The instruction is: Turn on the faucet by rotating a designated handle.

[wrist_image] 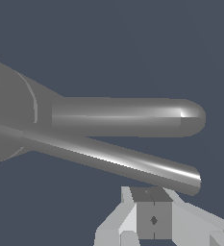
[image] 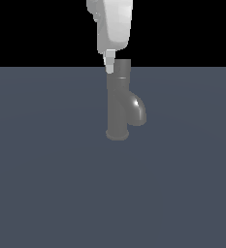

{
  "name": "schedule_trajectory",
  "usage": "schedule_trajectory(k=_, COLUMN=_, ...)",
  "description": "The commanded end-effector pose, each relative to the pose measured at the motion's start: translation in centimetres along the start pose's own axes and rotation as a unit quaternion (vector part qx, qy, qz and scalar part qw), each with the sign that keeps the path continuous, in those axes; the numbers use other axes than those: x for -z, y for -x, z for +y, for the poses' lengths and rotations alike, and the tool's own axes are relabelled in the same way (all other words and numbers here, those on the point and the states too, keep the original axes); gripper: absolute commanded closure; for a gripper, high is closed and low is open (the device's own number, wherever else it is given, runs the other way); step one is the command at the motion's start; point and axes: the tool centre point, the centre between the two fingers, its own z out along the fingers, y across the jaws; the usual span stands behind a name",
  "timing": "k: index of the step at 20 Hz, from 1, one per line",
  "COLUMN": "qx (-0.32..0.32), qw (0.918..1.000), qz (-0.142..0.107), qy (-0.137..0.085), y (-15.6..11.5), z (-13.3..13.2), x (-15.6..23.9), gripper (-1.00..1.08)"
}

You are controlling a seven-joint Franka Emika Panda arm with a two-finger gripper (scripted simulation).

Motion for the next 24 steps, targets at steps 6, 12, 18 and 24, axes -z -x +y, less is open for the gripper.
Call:
schedule_trajectory(k=6, qx=-0.004, qw=1.0000, qz=0.000, qy=0.000, y=-4.1, z=0.0, x=0.0, gripper=1.08)
schedule_trajectory(k=12, qx=-0.006, qw=1.0000, qz=0.000, qy=0.001, y=-7.5, z=0.0, x=0.0, gripper=1.08)
schedule_trajectory(k=18, qx=-0.008, qw=1.0000, qz=0.000, qy=0.001, y=-10.6, z=-0.1, x=0.0, gripper=1.08)
schedule_trajectory(k=24, qx=0.008, qw=1.0000, qz=-0.001, qy=0.001, y=-9.8, z=-1.2, x=0.0, gripper=1.08)
